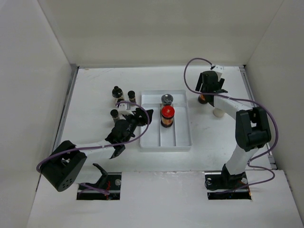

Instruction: Organize the condiment bottles

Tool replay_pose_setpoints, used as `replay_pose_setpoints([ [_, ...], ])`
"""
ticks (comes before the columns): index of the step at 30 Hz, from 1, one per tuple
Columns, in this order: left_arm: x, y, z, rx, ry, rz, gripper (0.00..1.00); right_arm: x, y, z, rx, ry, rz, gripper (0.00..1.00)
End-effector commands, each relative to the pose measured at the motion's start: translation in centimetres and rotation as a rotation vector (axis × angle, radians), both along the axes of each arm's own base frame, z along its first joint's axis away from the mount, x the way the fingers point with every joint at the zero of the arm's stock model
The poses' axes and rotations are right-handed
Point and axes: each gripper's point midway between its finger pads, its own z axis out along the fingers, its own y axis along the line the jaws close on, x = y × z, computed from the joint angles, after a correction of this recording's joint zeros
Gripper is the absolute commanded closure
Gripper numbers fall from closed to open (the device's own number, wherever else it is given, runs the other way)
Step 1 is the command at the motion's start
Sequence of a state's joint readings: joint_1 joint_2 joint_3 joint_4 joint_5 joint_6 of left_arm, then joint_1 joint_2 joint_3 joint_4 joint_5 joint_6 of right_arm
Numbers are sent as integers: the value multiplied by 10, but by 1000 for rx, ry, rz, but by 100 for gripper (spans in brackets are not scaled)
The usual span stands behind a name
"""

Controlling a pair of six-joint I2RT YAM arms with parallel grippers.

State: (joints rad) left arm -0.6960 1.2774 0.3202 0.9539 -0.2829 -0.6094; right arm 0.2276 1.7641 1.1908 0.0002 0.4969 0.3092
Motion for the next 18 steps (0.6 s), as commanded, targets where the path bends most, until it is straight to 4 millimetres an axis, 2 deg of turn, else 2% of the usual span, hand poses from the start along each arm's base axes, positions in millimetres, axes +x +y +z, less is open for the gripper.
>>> replay_pose_setpoints([
  [1, 0, -2, 17, -40, -55, -9, 29, 17, 4, 19, 39, -64, 14, 19],
  [5, 0, -1, 18, -43, -55, -6, 29, 15, 8, 21, 59, -69, 27, 33],
  [8, 1, -2, 15, -38, -49, -8, 29, 9, 6, 31, 64, -91, 23, 43],
  [11, 1, -1, 17, -41, -53, -6, 29, 3, 4, 64, 84, -182, 16, 45],
  [13, 0, -2, 16, -38, -51, -9, 29, -5, 10, 86, 99, -239, 32, 47],
  [15, 1, -2, 16, -39, -51, -8, 30, -16, 20, 105, 125, -286, 52, 48],
  [18, 0, -1, 18, -42, -58, -5, 30, -39, 42, 121, 146, -327, 102, 48],
])
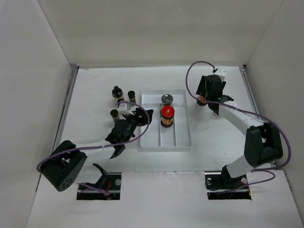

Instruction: Organize the condiment bottles

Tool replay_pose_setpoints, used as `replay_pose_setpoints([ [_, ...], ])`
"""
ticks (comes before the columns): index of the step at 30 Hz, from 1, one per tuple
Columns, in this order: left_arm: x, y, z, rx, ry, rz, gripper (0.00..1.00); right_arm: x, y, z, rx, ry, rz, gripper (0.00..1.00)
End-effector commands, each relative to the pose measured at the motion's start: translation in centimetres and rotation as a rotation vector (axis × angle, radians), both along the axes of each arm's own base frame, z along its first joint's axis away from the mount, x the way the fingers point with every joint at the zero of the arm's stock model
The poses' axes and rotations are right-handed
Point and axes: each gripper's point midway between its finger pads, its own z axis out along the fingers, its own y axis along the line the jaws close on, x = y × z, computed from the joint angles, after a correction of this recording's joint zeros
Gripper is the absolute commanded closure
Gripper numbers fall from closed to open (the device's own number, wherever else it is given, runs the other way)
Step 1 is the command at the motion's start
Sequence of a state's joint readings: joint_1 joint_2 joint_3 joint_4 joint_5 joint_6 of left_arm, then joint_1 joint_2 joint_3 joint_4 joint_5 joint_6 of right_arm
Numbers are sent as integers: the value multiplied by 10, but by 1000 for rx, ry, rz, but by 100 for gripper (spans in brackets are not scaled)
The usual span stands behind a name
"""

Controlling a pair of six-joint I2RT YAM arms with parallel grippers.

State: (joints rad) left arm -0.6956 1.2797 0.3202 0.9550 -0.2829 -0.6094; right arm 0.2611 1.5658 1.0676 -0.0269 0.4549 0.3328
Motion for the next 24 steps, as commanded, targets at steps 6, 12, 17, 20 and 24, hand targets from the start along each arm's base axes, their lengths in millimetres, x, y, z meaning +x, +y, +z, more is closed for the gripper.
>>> replay_pose_setpoints([
  [6, -1, -2, 19, -44, -58, -8, 30, -62, 60, 111, 101, -328, 129, 48],
  [12, -1, -2, 20, -48, -58, -8, 30, -124, 96, 98, 83, -268, 257, 47],
  [17, 0, -2, 19, -49, -55, -10, 30, -163, 139, 90, 128, -233, 396, 47],
  [20, -1, -4, 20, -44, -60, -13, 30, -181, 169, 88, 177, -223, 474, 47],
  [24, -2, -3, 21, -45, -61, -11, 30, -192, 207, 83, 206, -218, 562, 47],
])
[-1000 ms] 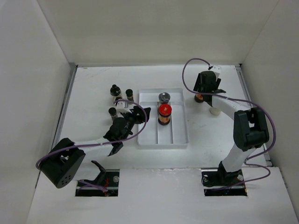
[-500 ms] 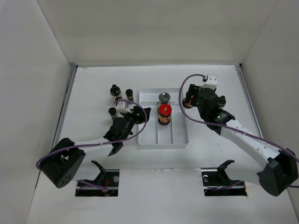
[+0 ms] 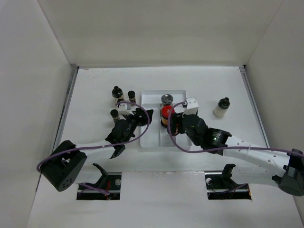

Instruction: Organize the condiment bottles

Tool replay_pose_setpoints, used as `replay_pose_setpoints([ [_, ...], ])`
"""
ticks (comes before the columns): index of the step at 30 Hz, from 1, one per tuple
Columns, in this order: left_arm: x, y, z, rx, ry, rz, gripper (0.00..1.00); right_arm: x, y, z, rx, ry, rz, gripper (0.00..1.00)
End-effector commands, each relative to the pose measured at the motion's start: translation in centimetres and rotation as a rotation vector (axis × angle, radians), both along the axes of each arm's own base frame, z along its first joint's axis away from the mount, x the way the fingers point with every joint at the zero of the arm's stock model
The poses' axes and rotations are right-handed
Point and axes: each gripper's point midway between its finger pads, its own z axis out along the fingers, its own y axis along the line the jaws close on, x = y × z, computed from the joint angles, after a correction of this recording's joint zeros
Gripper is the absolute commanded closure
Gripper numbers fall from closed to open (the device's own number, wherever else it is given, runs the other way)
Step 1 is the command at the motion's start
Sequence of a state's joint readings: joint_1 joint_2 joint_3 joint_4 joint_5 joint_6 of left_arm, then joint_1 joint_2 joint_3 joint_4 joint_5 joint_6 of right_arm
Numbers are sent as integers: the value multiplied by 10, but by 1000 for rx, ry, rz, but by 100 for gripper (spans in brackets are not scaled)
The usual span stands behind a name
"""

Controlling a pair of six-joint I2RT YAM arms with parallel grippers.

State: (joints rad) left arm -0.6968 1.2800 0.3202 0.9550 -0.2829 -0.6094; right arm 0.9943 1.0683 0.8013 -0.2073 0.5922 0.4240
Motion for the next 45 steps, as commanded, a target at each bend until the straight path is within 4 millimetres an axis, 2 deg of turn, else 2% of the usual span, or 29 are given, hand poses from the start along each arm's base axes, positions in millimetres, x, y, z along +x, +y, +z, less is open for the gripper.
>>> replay_pose_setpoints([
  [1, -2, -3, 21, -46, -62, -10, 30, 7, 34, 40, 175, -89, 2, 47],
  [6, -1, -1, 22, -51, -62, -7, 30, 10, 52, 16, 145, -66, 17, 47],
  [10, -1, -1, 20, -45, -59, -7, 30, 12, 56, 3, 126, -63, 11, 46],
  [17, -1, -3, 19, -48, -53, -13, 30, 11, 61, -24, 94, -25, 33, 35],
  [21, -1, -4, 20, -44, -58, -15, 30, 10, 60, -33, 71, -12, 33, 28],
  [25, -1, -2, 21, -50, -59, -12, 30, 7, 61, -20, 97, -23, 54, 10],
  [29, -2, -3, 20, -45, -61, -12, 30, 1, 47, 7, 141, -51, 52, 2],
  [30, -1, -3, 19, -47, -55, -13, 30, 0, 40, 13, 152, -60, 47, 1],
  [32, -2, -4, 21, -48, -60, -16, 30, 7, 13, 22, 153, -93, 0, 2],
  [34, -3, -6, 20, -44, -60, -19, 30, 17, -23, 27, 177, -126, -98, 3],
  [36, -2, -5, 19, -50, -54, -16, 30, 31, -59, 31, 200, -155, -216, 9],
  [38, -2, -4, 20, -55, -57, -17, 30, 47, -102, 35, 195, -183, -374, 24],
  [40, -3, -5, 20, -54, -55, -18, 29, 63, -148, 35, 157, -202, -543, 48],
  [41, -3, -6, 19, -51, -52, -20, 29, 70, -167, 31, 126, -199, -617, 55],
  [43, -3, -7, 18, -54, -49, -23, 29, 86, -205, 23, 42, -177, -741, 57],
  [45, -4, -7, 20, -62, -53, -26, 29, 98, -232, 12, -16, -147, -824, 48],
])
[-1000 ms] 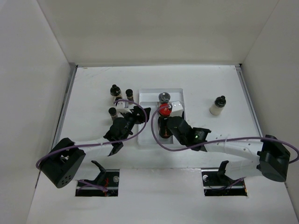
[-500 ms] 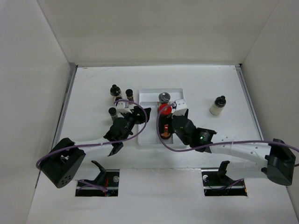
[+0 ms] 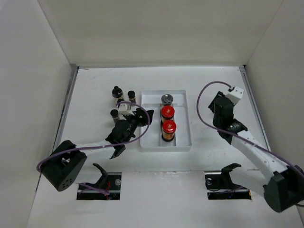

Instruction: Organize the condiment bottles

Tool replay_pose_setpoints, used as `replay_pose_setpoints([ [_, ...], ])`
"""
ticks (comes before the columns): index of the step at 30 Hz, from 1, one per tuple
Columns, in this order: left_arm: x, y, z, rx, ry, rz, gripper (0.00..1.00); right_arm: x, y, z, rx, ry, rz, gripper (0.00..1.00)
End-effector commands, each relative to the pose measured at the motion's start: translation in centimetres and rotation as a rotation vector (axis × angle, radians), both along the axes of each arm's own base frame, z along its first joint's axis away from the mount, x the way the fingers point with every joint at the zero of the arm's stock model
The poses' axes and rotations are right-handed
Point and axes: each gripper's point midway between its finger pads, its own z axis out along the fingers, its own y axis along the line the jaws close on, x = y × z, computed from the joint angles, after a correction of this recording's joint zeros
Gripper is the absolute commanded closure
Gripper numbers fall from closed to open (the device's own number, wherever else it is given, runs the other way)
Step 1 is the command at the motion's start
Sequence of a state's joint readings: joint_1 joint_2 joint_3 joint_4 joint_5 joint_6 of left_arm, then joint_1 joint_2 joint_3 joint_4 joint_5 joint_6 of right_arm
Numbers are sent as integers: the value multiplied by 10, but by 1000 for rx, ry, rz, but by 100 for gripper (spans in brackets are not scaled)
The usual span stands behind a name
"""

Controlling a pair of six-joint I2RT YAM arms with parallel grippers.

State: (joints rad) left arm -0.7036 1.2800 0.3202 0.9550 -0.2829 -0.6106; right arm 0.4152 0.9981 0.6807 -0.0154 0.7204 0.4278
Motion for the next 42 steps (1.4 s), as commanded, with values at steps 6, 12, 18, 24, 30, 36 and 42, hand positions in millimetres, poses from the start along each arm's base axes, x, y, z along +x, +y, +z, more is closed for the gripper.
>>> replay_pose_setpoints([
  [6, -4, -7, 21, -62, -54, -25, 29, 51, -49, -20, -130, 162, -122, 3],
  [12, -4, -7, 20, -59, -53, -27, 29, 71, -70, -40, -83, 186, -147, 3],
  [18, -3, -7, 18, -54, -52, -24, 29, 84, -75, -59, -8, 209, -118, 7],
  [24, -2, -7, 18, -50, -50, -23, 29, 93, -74, -69, 32, 204, -112, 28],
  [30, -2, -7, 18, -49, -51, -23, 29, 87, -67, -34, 37, 101, -116, 46],
  [36, -1, -7, 17, -44, -50, -20, 29, 80, 2, 24, 20, -35, 56, 46],
  [42, 1, -2, 18, -35, -55, -6, 29, 76, 86, 36, 44, -67, 257, 47],
])
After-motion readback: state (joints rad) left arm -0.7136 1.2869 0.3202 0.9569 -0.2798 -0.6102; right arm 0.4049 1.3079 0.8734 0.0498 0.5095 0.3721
